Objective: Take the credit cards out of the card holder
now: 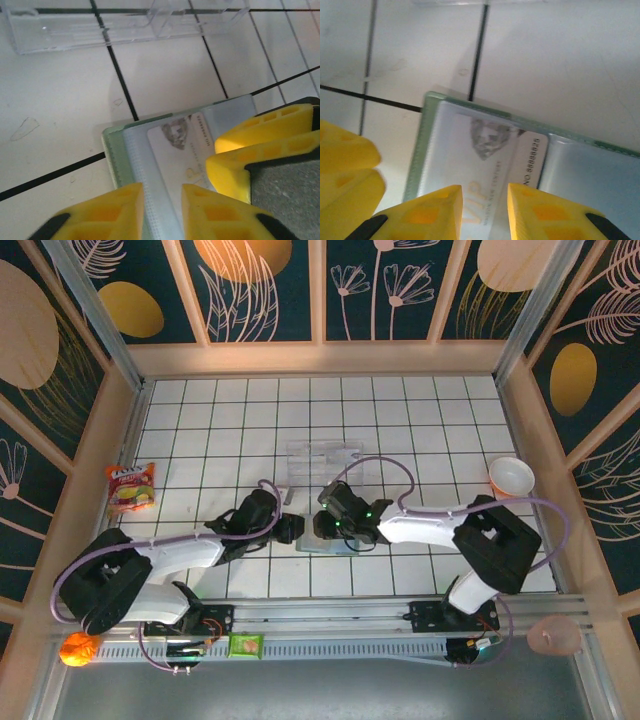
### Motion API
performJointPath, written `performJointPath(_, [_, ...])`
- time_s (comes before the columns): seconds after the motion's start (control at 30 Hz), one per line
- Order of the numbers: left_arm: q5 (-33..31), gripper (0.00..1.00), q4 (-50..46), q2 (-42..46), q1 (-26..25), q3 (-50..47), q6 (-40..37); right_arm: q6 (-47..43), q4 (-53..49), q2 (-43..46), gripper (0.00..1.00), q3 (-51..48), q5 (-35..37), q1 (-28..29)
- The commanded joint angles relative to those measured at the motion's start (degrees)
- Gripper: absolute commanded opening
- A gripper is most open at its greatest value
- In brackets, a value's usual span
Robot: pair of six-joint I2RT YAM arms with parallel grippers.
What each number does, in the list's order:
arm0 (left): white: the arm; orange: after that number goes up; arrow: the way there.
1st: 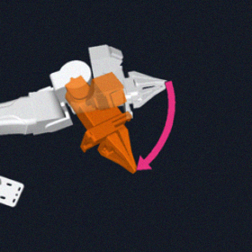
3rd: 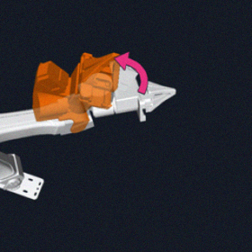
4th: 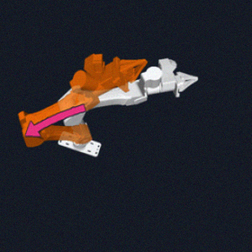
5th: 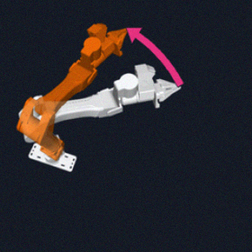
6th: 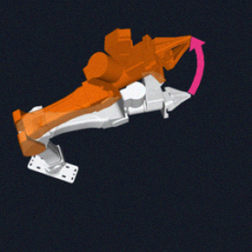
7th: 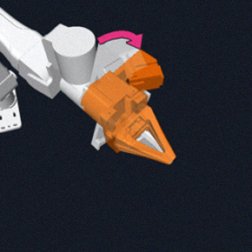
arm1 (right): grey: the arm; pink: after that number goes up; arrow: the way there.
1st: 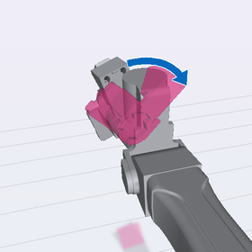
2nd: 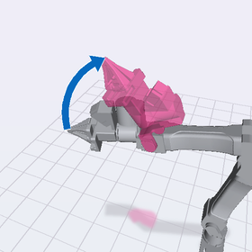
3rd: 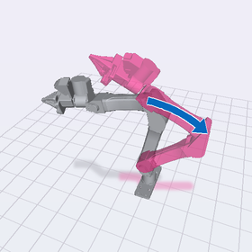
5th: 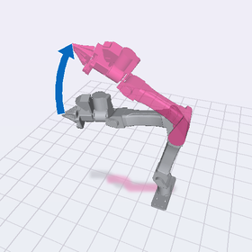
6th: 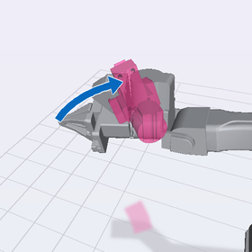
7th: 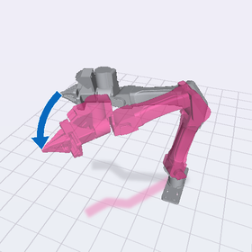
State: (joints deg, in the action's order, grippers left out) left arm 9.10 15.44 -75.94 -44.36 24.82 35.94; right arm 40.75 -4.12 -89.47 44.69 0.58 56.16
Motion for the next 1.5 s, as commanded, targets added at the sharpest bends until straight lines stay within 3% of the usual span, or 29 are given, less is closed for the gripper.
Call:
performJointPath(0.0, [2.13, 0.16, 1.16, 0.92, -0.17, 1.92, -0.52, -1.98, -0.27, 3.64, 0.29, 0.48, 1.81, -0.36])
performJointPath(0.2, [4.33, 0.08, 4.35, -6.16, -2.33, 4.57, -0.3, -1.77, 1.28, 6.14, 0.28, -2.95, -2.76, -2.81])
performJointPath(0.33, [2.56, 0.0, 4.03, -9.34, -2.75, 5.32, -0.26, -2.08, 2.21, 5.79, 0.28, -3.64, -6.14, -3.05])
performJointPath(0.47, [-0.94, 0.0, 2.31, -9.28, -2.75, 3.85, 0.08, -1.14, 4.43, 4.21, 0.28, -4.66, -9.73, -3.57])
performJointPath(0.73, [-2.15, 0.0, 1.07, -9.75, -2.74, 1.91, 0.66, 0.64, 5.79, 1.03, 0.28, -6.41, -11.95, -5.45])
performJointPath(1.13, [2.98, 0.0, 1.86, -12.86, -2.75, -0.28, 1.09, 1.23, 8.91, -0.91, 0.28, -8.32, -15.63, -7.43])
performJointPath(1.37, [4.56, 0.0, 2.58, -13.05, -2.75, -0.74, 1.35, 2.88, 13.11, -2.98, 0.23, -10.05, -20.74, -9.39])
performJointPath(1.47, [4.04, 0.0, 2.28, -12.66, -2.73, -0.91, 1.5, 2.86, 12.46, -2.32, 0.15, -10.15, -20.08, -9.75])
